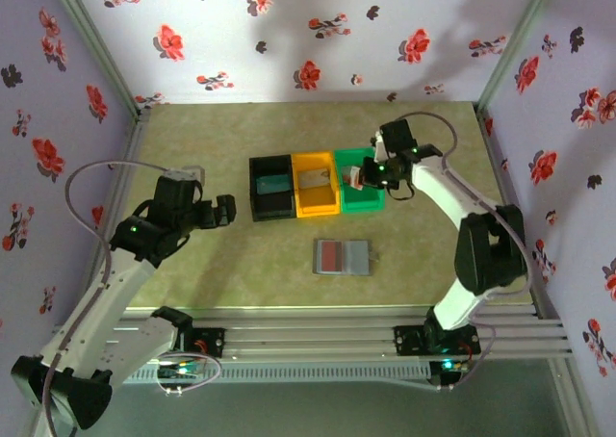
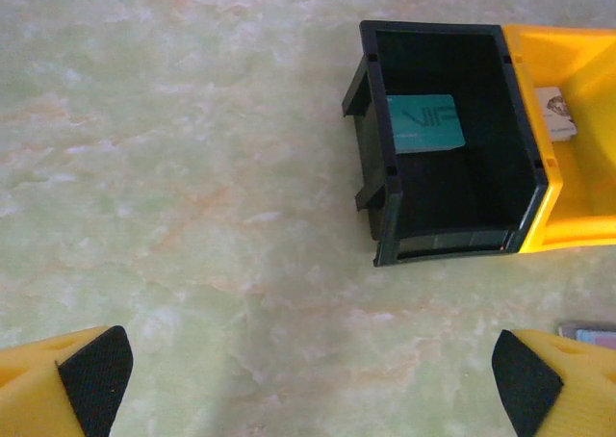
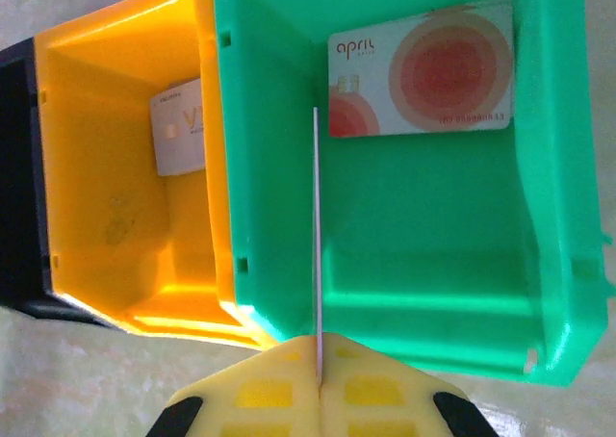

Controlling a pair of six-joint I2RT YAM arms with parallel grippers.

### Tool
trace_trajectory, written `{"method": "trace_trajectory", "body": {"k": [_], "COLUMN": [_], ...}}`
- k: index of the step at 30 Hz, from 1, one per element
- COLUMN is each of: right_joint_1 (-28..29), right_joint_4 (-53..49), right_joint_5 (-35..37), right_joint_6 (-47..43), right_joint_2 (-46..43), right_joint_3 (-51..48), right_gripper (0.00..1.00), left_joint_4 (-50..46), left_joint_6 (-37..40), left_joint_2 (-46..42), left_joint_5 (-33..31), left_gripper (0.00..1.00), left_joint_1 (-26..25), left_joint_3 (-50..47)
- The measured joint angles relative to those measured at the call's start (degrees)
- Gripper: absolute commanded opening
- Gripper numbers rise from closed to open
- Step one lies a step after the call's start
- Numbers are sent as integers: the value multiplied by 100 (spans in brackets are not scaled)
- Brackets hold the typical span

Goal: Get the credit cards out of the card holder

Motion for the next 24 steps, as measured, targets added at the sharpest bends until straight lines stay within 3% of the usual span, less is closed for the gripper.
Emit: {"method": "trace_trajectory", "body": {"k": [13,24], "right_joint_1": [-15,-87], "right_joint_4": [-710,-1150], "right_joint_5": [103,74], "right_joint_6": [-459,-728], "right_joint_2": [1311,1847], "right_joint_3": [1342,1906], "right_gripper": [0,0], "left_joint_4": [-39,-39], "left_joint_6": [42,42], "left_joint_2": [44,55], "left_joint_5": [-46,-92], "left_gripper": [100,100], "left_joint_1": [0,0], "left_joint_3": [-9,-11]}}
